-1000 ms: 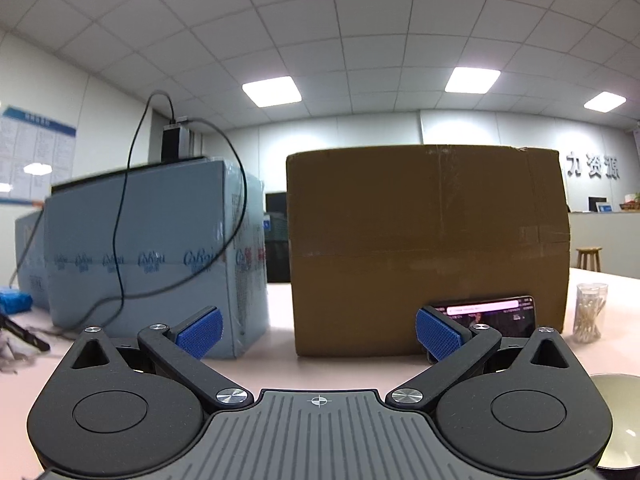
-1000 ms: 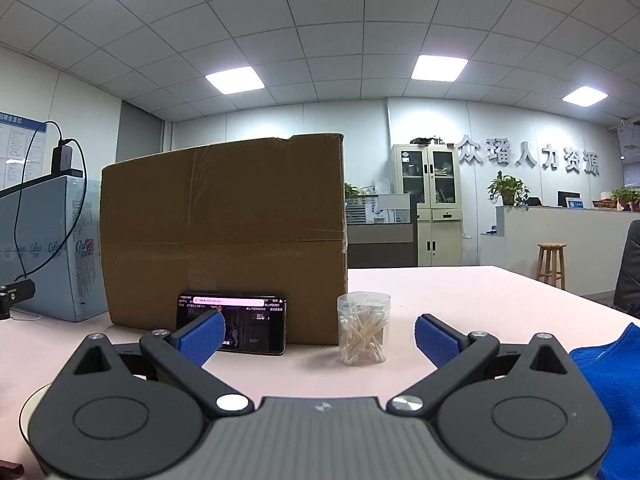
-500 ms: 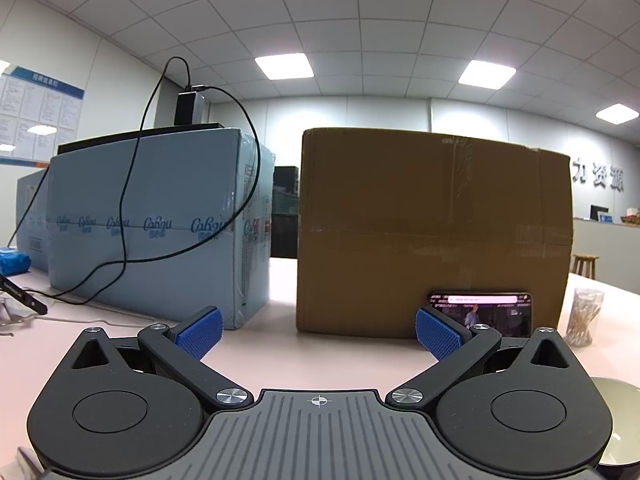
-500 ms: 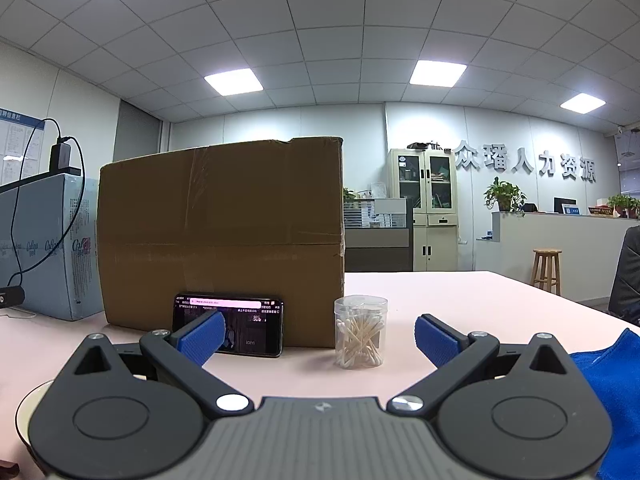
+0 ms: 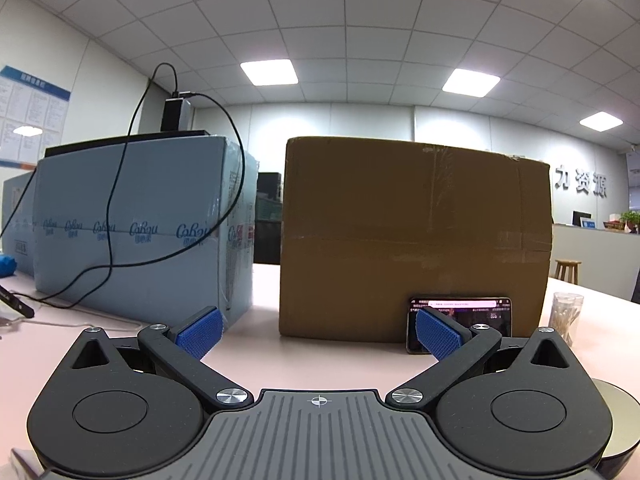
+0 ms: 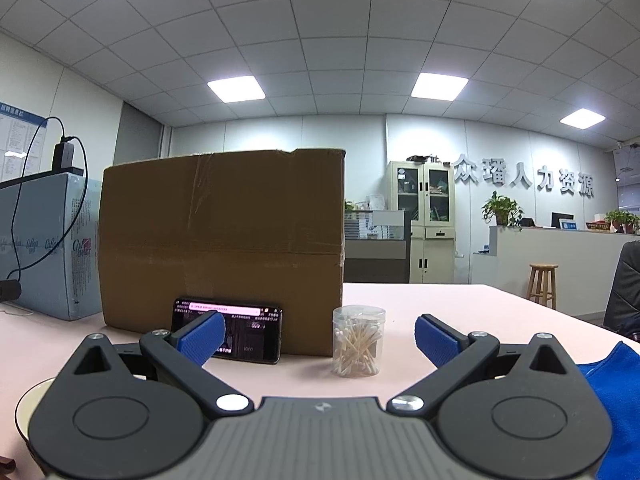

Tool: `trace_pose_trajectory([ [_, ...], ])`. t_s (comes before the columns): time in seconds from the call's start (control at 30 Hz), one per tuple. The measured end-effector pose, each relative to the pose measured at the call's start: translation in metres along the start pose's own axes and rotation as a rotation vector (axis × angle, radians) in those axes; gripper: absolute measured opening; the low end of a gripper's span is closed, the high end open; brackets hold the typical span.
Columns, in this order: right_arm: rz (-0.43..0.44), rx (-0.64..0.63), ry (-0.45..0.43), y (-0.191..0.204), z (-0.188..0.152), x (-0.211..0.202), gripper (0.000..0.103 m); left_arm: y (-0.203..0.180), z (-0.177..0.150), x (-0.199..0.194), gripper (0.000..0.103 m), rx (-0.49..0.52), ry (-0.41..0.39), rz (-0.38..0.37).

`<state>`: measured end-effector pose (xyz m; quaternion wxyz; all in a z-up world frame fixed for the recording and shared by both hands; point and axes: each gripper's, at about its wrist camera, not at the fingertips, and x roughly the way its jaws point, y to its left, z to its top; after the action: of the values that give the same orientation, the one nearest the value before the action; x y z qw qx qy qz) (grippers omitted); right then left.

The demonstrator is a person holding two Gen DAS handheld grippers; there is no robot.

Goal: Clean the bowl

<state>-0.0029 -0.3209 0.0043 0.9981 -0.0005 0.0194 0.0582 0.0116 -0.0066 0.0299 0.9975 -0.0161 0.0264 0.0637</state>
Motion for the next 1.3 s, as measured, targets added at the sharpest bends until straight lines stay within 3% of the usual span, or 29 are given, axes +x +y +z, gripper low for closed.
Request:
trace_pose_trajectory([
  [0.43,-0.031,0.033,-0.047,-0.008,0.001,-0.011,0.103,-0.004,0.001,-0.007,0.103,0.025,-0.037,-0.017],
  [1.3,-0.019,0.011,-0.012,-0.001,0.002,-0.014,0.103,-0.001,0.000,-0.007,0.103,0.007,-0.023,-0.045],
])
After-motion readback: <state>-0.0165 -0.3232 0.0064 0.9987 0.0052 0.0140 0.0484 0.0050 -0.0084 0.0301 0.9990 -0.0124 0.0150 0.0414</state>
